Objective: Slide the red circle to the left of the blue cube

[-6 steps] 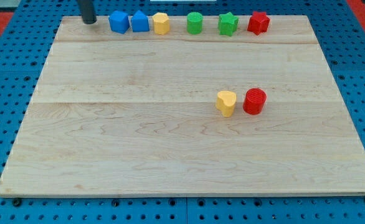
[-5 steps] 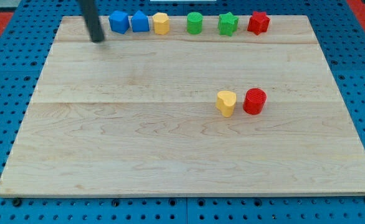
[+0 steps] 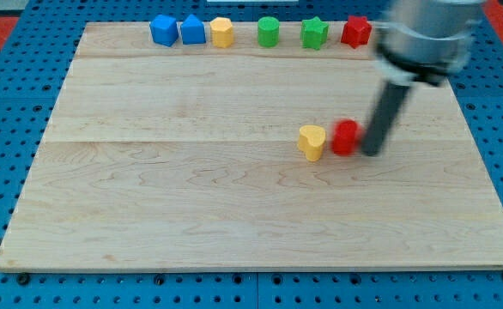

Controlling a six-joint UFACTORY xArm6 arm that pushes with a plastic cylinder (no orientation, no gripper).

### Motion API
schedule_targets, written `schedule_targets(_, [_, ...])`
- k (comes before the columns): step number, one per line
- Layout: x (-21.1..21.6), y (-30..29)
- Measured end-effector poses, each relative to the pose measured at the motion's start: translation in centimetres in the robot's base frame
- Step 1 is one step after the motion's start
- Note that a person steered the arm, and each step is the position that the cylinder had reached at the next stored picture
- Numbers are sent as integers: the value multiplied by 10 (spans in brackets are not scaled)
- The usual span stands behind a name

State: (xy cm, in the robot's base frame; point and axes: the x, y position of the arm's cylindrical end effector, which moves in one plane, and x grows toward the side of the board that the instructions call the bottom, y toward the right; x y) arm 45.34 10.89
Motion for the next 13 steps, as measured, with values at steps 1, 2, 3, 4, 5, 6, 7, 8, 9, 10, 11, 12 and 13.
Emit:
schedule_targets(1, [-51, -143])
schedule_targets(2, [-81, -132])
schedule_targets(3, [-47, -107])
schedule_targets(4, [-28, -94])
schedule_targets(5, [-56, -31])
schedule_targets(6, [-79, -10])
schedule_targets(7, [-80, 4])
schedule_targets(8, [-86, 46])
schedule_targets(9, [-119, 47])
schedule_targets(10, [-138, -26])
schedule_targets(11, [-132, -122])
schedule_targets(12, [-129, -51])
schedule_targets(13, [-112, 6])
